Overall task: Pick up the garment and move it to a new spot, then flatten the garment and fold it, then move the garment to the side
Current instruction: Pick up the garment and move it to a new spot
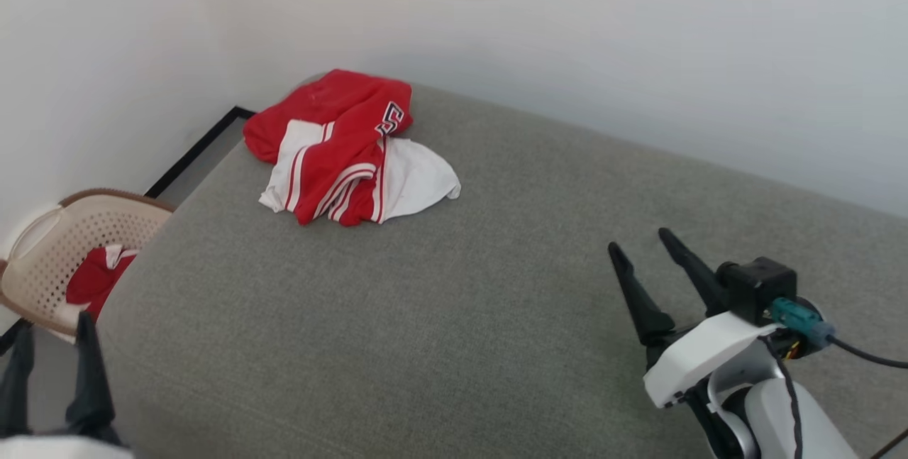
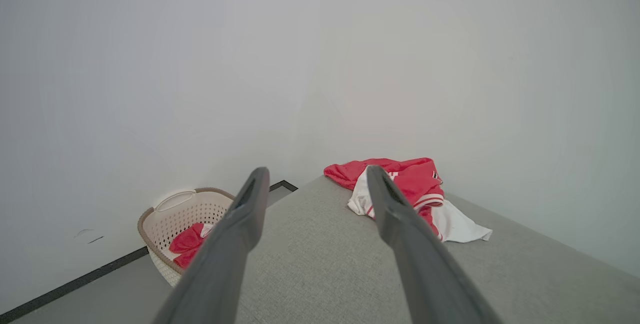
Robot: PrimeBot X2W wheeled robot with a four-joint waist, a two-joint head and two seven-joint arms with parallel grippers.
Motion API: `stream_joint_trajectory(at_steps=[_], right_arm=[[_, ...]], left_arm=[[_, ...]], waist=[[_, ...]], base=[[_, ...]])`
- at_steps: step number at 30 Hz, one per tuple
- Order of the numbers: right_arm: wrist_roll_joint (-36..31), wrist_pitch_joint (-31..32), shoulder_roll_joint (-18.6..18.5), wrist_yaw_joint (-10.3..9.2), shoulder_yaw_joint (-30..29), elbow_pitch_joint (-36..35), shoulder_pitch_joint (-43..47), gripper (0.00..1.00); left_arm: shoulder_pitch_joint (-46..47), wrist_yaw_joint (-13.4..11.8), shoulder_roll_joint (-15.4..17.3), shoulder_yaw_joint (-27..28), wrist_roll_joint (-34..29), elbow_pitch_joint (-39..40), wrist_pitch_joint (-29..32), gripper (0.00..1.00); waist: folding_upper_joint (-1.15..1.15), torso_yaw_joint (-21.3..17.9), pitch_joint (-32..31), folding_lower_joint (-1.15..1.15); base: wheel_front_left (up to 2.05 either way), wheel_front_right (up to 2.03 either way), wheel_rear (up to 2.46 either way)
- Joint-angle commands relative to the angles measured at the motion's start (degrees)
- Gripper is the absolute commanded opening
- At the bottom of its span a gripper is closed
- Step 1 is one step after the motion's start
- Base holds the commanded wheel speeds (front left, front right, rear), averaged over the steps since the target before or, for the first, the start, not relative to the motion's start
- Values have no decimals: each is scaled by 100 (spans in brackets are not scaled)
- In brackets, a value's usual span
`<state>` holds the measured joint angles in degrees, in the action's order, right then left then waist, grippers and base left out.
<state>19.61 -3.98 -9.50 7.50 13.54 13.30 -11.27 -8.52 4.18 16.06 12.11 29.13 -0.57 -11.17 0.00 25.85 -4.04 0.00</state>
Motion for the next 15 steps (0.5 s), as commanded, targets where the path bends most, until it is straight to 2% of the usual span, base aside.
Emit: stream_joint_trajectory(at_steps=[1, 8, 15], right_arm=[[0, 1, -17, -2, -17, -5, -50, 100], [-155, 79, -15, -2, -261, -158, -14, 100], [-418, 370, -85, -2, -362, -622, -375, 100]], left_arm=[[115, 38, 13, -35, 41, -16, 30, 100], [1104, 208, 280, -495, 110, -407, 228, 100], [2410, 308, 674, -782, 395, -1203, 196, 100]], waist=[[0, 27, 60, 0], [0, 23, 342, 0], [0, -542, 1136, 0]], base=[[0, 0, 0], [0, 0, 0], [0, 0, 0]])
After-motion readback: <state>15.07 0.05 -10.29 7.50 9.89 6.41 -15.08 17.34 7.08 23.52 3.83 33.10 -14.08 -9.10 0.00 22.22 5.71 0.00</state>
